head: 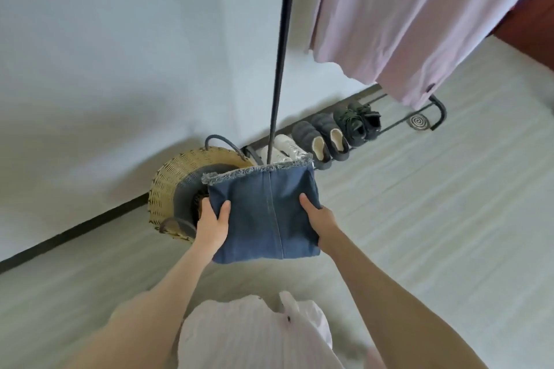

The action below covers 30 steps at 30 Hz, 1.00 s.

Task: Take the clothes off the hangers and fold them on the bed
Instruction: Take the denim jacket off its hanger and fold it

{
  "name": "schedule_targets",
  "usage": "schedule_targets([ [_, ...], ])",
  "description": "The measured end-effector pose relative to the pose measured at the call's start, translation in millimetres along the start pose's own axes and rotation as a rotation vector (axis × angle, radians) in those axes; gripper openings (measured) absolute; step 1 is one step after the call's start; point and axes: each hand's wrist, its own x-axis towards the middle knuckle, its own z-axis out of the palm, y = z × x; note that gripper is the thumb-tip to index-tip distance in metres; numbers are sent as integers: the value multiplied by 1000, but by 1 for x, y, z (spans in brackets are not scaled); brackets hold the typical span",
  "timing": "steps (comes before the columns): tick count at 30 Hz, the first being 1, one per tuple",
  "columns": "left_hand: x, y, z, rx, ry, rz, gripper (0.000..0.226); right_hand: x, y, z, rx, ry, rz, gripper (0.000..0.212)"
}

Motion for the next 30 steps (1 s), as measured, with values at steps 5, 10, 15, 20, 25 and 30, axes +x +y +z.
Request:
schedule_targets([
  [5, 63, -16, -40, -123, 47, -109, 43, 46, -25, 66, -4, -144, 44, 52],
  [10, 169, -56, -66, -200, 24, -195, 41, 133, -27, 146, 6, -178, 111, 43],
  [15, 272, -114, -51, -119, -21, -243, 41, 244, 0, 199, -107, -170, 45, 58],
  [20, 378, -209, -1, 21, -96, -414, 55, 365, 71, 229, -243, -157, 37, 56],
  [25, 460, -287, 66, 176, -198, -554, 63, 474, 147, 240, -274, -69, 177, 65],
  [30, 509, -352, 125, 187, -197, -577, 62, 562, 193, 247, -536, 39, 170, 64],
])
